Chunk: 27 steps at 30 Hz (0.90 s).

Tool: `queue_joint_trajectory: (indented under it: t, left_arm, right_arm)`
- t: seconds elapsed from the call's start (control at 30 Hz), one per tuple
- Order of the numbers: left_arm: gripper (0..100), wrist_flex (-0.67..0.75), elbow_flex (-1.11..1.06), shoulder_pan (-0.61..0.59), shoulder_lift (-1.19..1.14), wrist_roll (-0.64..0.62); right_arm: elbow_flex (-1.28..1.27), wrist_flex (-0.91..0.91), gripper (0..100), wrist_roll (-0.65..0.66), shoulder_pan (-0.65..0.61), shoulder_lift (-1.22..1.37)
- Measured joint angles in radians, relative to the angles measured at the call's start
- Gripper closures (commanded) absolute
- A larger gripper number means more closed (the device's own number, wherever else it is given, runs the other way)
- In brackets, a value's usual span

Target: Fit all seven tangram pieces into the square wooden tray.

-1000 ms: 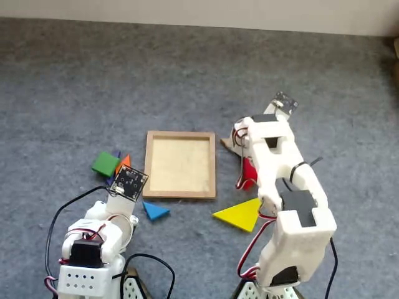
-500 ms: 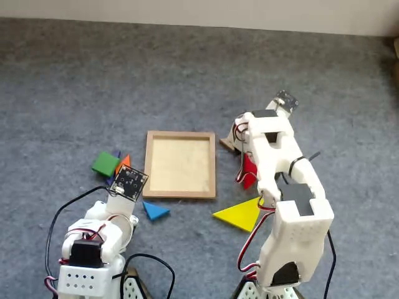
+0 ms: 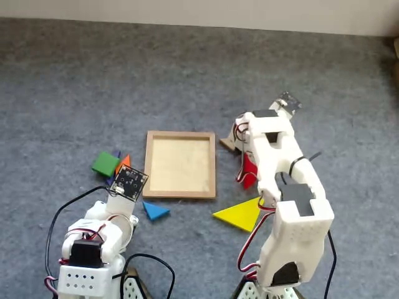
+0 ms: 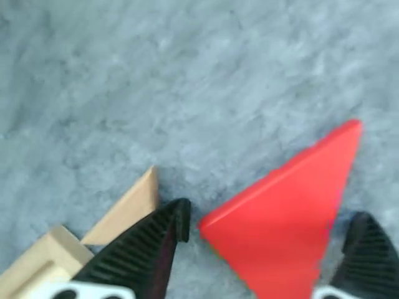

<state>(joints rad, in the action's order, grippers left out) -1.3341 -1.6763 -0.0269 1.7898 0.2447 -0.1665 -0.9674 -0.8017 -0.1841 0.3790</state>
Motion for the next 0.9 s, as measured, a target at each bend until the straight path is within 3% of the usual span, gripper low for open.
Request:
queue_joint_trajectory:
  t: [0.9]
  left_arm:
    - [99,0.0,0.0,0.0,0.0,0.0]
  right_arm:
    - [0.003,-0.002,67.3,0.015,0.009,0.0]
